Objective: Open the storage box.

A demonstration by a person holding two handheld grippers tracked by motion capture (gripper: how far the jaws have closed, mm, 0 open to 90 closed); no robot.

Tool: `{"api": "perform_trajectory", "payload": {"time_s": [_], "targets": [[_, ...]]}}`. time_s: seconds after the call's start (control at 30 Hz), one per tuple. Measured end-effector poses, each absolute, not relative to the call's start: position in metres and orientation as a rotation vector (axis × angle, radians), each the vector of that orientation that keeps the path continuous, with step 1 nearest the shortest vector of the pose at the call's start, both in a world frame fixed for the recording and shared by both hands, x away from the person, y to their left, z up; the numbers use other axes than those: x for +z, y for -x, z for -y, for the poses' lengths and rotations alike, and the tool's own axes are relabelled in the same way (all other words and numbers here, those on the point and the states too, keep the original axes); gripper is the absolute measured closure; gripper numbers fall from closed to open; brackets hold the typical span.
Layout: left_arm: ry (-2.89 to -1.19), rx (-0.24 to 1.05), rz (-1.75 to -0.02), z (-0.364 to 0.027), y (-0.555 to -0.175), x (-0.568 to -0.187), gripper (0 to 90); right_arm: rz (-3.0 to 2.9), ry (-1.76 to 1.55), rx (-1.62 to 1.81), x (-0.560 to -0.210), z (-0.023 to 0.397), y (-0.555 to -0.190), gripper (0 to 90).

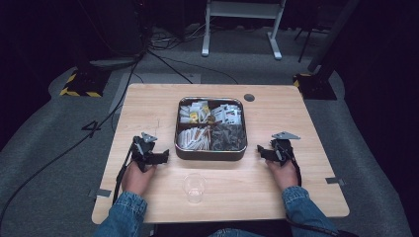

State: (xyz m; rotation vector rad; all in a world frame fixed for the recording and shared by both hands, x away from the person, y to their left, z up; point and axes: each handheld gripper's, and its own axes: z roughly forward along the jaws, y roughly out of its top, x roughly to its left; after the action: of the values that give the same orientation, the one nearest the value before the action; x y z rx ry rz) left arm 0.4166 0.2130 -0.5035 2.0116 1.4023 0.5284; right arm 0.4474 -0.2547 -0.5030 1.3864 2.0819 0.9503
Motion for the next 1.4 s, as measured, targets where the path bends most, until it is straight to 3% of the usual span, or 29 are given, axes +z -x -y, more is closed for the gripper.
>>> {"api": "perform_trajectory", "payload": {"time_s": [0.9,1.1,1.4], "targets": [[-2.000,0.540,-1.414,-0.216,-0.429,-0.503,15.8,-2.095,-1.374,0.945,-0.503,0.254,-0.443,29.4],[-2.001,0.538,-1.412,-0.215,-0.430,-0.503,15.8,-2.112,-1.371,0.933,-0.500,0.253,-0.440,37.5],[-2.003,0.533,-1.405,-0.213,-0.432,-0.503,15.8,-2.100,-1.353,0.970,-0.483,0.243,-0.435,38.1]]}}
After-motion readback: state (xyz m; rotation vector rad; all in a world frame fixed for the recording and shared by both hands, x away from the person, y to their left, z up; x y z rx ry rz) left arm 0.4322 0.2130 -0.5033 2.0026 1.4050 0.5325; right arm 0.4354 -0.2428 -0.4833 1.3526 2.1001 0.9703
